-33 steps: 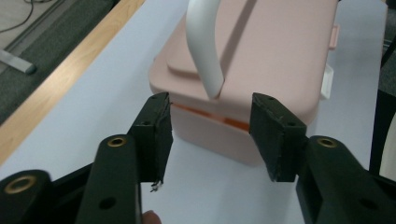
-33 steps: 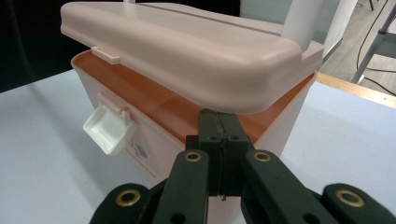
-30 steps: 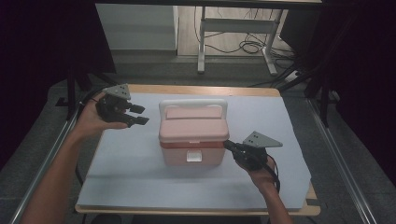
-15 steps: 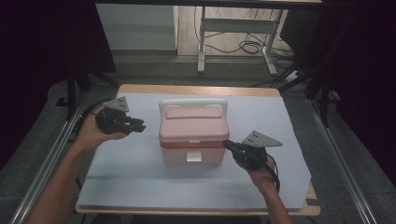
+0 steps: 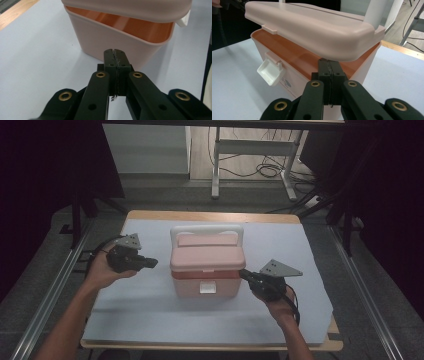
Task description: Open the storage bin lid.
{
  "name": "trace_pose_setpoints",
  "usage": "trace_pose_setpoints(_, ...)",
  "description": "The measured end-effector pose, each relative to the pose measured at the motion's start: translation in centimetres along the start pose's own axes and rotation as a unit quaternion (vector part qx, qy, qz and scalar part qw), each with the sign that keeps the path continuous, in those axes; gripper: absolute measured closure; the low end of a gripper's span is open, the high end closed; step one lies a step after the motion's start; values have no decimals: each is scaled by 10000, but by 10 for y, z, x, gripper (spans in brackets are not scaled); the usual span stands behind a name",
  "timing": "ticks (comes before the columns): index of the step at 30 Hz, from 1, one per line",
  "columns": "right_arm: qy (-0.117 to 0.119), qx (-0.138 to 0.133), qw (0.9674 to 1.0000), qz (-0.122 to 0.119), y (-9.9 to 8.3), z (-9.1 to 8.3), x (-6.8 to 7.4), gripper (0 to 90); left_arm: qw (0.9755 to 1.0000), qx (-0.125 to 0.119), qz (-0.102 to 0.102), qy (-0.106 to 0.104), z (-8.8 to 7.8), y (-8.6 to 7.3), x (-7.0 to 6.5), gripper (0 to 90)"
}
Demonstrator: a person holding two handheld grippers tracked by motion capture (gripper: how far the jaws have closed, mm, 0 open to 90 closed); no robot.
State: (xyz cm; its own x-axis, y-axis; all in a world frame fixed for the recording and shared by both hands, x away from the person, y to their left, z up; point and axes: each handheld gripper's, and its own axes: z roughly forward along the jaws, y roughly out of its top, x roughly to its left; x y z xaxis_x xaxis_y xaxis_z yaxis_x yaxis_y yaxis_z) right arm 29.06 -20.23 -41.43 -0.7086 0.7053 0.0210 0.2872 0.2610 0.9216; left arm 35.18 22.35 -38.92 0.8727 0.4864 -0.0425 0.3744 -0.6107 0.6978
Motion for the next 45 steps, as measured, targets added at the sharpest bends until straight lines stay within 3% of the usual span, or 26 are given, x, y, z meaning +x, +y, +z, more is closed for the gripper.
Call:
trace_pose_setpoints(5, -1, -11, 10000, 6, 1, 0, 0, 900, 9999, -50, -95, -47, 4, -3, -2, 899)
trace_pose_setpoints(12, -4, 1, 10000, 0, 2, 0, 0, 900, 10000, 61, 31, -15, 5, -2, -5, 899)
trace_pose_setpoints(14, -5, 4, 10000, -1, 2, 0, 0, 900, 10000, 2, -41, -10, 6, -1, -7, 898)
trace_pose_setpoints(25, -23, -9, 10000, -25, 5, -2, 0, 900, 10000, 28, 2, -17, 10, -3, -10, 898)
trace_pose_setpoints(32, -31, -23, 10000, -13, 6, -3, 0, 900, 9992, -177, 354, -54, 3, 6, -33, 898)
trace_pose_setpoints(37, -33, -28, 10000, -12, 7, -3, 0, 900, 9986, -238, 464, -44, 4, 13, -46, 898)
trace_pose_setpoints(45, -26, -26, 10000, -11, 7, -4, 0, 900, 9984, -296, 465, -93, 11, 17, -61, 899)
